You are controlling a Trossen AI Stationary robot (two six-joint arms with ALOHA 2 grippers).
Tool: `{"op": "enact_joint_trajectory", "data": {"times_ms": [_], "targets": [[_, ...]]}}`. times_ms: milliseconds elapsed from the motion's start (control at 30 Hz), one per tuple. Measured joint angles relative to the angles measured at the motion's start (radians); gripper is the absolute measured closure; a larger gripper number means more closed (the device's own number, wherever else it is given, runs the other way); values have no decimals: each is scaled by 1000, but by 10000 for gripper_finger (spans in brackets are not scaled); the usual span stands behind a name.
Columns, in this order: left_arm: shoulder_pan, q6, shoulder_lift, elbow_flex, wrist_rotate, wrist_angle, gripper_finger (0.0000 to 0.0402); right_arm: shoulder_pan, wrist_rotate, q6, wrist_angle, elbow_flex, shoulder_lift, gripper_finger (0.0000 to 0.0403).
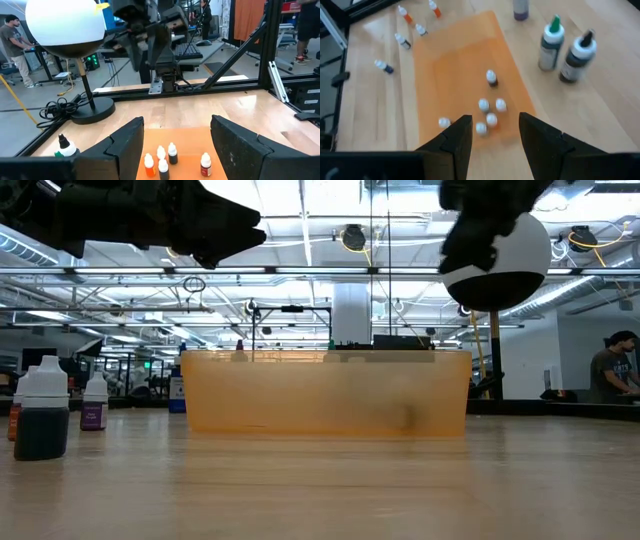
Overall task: Pick & Place food coloring
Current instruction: Put the small orange food coloring bottle into the orange bin
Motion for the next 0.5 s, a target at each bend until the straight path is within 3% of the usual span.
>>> {"op": "enact_joint_trajectory", "data": {"times_ms": [200,333,500], "targets": [[0,0,0,0,0,5,172,0,2,-2,-137,-10,-153,252],[0,0,0,0,0,4,172,13,3,-75,-149,-131,-279,250],[0,0,0,0,0,-2,172,11,66,-132,56,-351,-468,254]]}}
